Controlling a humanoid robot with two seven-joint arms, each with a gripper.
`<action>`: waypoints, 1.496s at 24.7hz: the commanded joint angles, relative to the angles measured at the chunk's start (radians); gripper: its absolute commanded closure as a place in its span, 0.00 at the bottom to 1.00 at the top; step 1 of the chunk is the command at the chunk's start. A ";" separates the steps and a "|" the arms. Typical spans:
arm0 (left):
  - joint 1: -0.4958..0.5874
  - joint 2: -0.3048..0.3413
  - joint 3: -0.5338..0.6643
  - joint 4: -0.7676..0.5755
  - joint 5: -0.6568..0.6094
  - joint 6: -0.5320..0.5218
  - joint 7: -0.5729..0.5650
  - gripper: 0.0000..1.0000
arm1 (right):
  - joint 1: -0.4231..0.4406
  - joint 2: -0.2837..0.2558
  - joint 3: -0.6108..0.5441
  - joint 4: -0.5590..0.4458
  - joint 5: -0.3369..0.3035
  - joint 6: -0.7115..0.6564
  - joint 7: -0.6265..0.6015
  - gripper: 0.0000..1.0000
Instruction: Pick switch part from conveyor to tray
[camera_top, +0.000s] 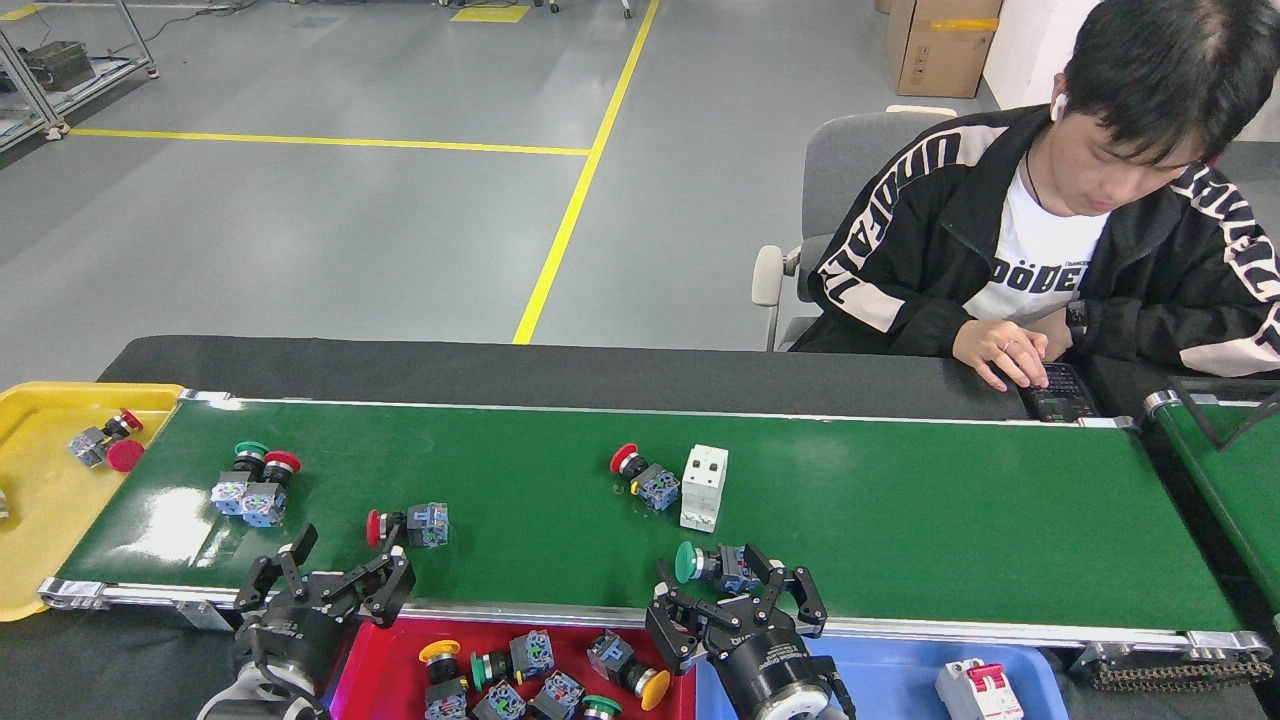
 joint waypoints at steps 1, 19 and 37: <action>-0.049 0.009 -0.016 0.029 -0.003 0.018 0.013 0.00 | -0.033 0.010 0.001 0.019 0.010 0.017 0.004 0.03; -0.203 0.118 -0.125 0.259 0.046 0.000 0.098 0.91 | -0.024 -0.010 0.026 -0.088 -0.042 -0.164 -0.017 0.95; 0.465 0.129 -0.122 -0.496 0.132 -0.324 0.111 0.00 | 0.142 0.028 0.099 -0.225 -0.039 -0.231 0.052 0.02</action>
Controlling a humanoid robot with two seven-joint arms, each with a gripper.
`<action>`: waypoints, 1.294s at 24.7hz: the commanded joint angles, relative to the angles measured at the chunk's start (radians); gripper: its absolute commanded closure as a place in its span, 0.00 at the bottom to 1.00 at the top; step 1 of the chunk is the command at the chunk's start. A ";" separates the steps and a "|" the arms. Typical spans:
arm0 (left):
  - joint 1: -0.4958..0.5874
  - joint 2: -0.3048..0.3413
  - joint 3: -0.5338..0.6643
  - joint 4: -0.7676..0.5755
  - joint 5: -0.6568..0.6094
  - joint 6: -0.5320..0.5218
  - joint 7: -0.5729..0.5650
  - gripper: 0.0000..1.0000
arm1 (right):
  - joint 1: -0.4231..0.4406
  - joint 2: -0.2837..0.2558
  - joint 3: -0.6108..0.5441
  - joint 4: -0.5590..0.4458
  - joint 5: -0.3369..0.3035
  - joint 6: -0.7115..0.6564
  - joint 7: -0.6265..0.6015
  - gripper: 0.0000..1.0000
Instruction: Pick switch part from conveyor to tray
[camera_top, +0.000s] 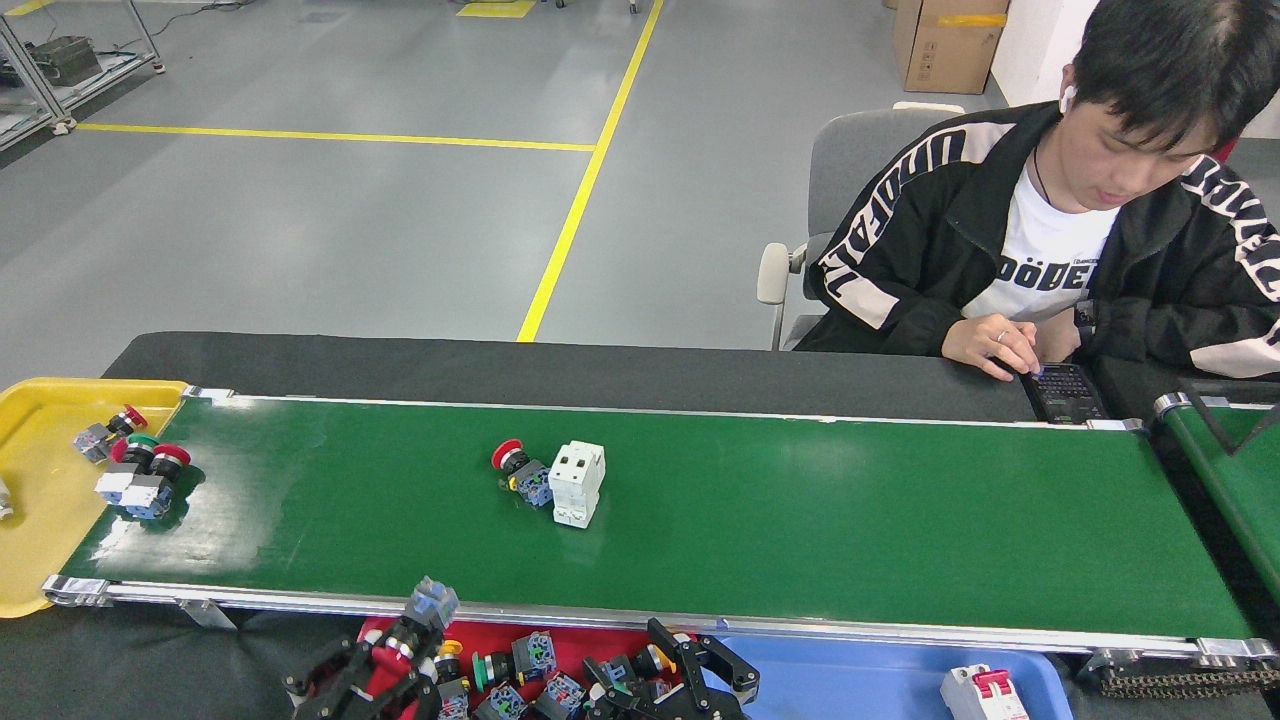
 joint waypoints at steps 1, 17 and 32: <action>0.000 0.012 0.008 -0.008 0.002 -0.017 0.012 0.00 | -0.024 0.039 0.001 -0.025 -0.001 0.070 -0.001 0.02; -0.013 -0.122 0.287 0.048 0.049 0.277 -0.032 0.00 | 0.031 -0.188 -0.709 -0.048 -0.195 -0.042 -0.148 0.04; -0.387 -0.115 0.095 0.292 -0.081 0.398 -0.052 0.00 | 0.117 -0.164 -0.711 -0.048 -0.195 -0.057 -0.289 0.03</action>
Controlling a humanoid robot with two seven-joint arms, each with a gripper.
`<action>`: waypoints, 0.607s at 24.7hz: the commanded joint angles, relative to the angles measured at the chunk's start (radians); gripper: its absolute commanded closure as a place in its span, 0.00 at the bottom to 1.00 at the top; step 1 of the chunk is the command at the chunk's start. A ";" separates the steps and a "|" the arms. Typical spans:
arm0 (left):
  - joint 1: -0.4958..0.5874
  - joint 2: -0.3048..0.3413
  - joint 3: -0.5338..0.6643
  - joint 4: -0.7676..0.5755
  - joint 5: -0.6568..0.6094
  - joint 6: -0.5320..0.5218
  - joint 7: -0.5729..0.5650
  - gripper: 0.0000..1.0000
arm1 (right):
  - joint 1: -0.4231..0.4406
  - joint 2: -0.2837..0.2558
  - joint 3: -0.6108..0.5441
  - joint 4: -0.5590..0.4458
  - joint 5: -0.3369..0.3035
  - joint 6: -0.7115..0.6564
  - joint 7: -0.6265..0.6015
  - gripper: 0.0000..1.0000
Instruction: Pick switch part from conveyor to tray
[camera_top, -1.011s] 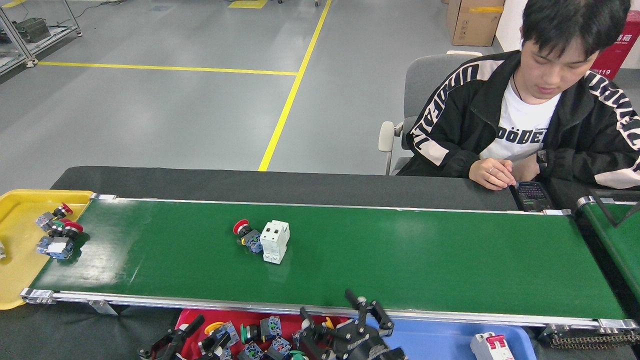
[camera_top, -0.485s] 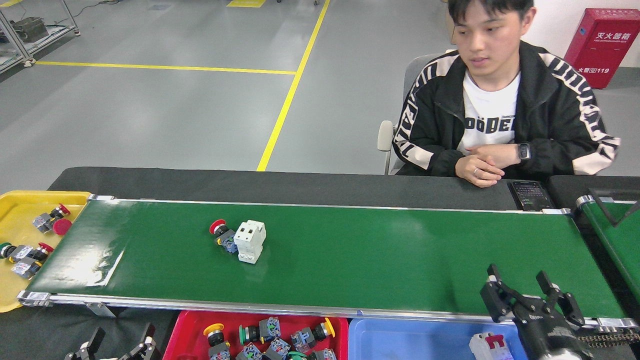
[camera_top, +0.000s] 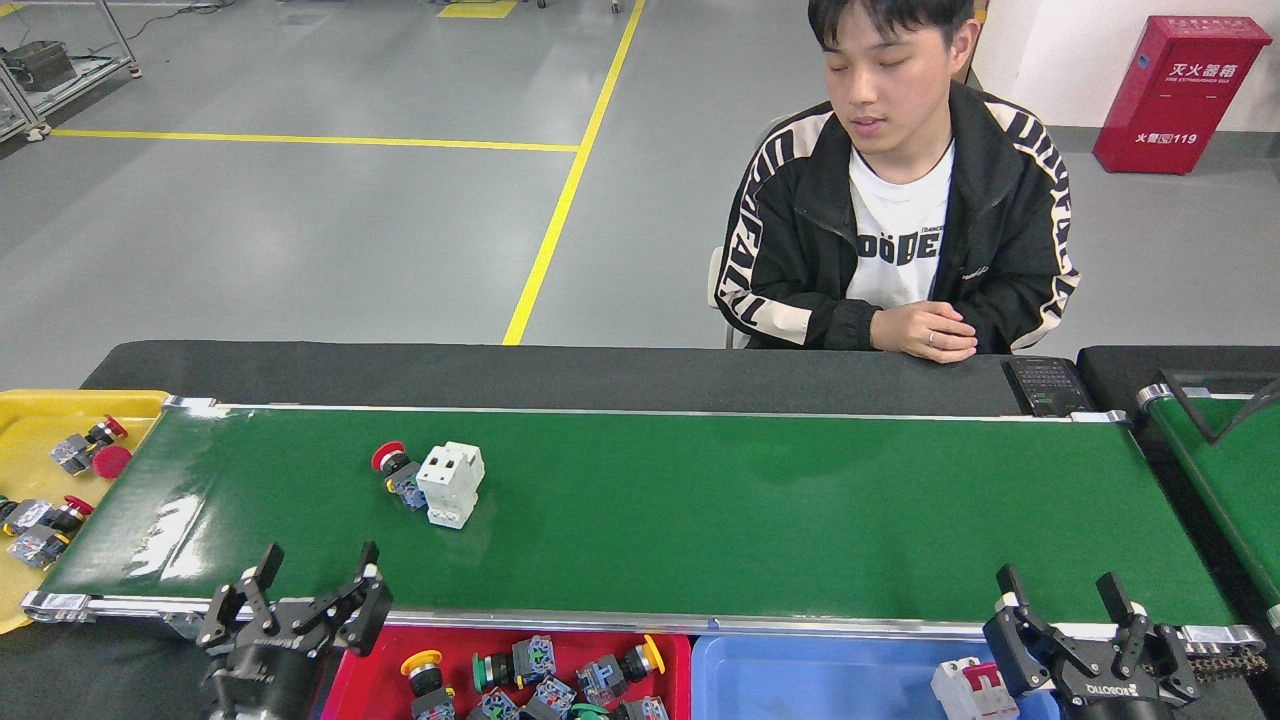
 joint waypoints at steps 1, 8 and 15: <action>-0.039 0.009 -0.002 0.038 -0.014 0.007 0.002 0.00 | 0.000 0.002 -0.001 -0.015 -0.003 -0.005 -0.009 0.03; -0.134 0.010 -0.009 0.135 -0.033 0.007 0.004 0.00 | 0.003 0.001 0.032 -0.014 -0.001 -0.004 -0.009 0.03; -0.207 0.038 -0.008 0.245 -0.033 0.009 0.011 0.00 | 0.003 0.001 0.036 -0.011 -0.001 -0.004 -0.009 0.03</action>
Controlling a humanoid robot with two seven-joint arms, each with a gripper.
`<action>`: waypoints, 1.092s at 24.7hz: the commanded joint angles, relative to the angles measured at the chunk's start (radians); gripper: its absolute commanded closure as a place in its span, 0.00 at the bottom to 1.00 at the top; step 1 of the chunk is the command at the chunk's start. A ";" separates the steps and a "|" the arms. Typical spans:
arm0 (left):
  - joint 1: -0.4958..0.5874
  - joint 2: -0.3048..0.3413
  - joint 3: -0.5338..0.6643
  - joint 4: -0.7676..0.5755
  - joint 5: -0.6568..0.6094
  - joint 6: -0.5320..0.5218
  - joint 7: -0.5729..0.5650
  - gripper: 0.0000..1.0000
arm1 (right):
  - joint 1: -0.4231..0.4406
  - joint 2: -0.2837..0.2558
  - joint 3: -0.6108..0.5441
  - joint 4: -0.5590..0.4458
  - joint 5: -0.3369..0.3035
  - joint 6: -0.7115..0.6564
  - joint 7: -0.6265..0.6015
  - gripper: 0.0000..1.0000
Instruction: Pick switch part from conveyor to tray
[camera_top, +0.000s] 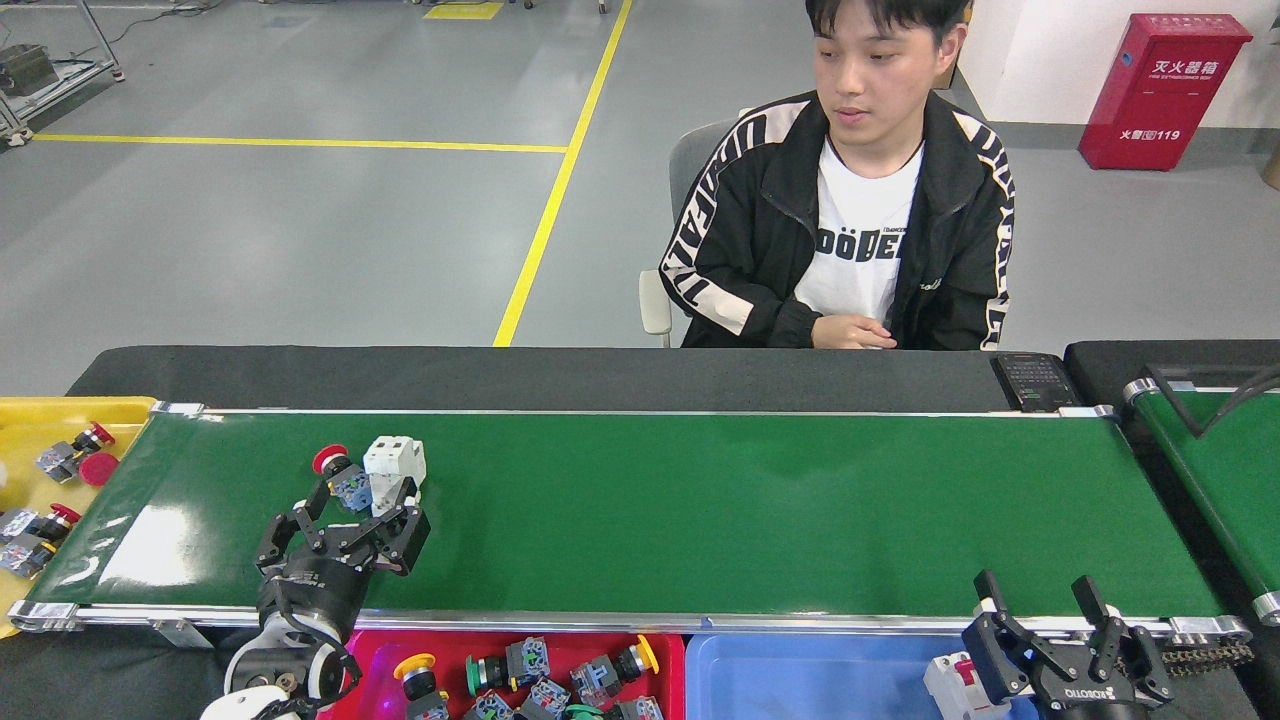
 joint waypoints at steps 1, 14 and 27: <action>-0.020 0.014 0.000 0.005 -0.003 0.004 0.017 0.00 | -0.004 -0.001 0.007 -0.011 -0.001 0.001 -0.009 0.03; -0.089 0.104 -0.041 0.134 0.006 -0.063 0.059 0.89 | -0.010 -0.003 0.053 -0.011 -0.001 0.001 -0.006 0.03; 0.200 0.084 -0.046 -0.322 0.094 -0.208 0.053 0.91 | -0.007 -0.001 0.055 -0.011 -0.001 0.001 -0.006 0.03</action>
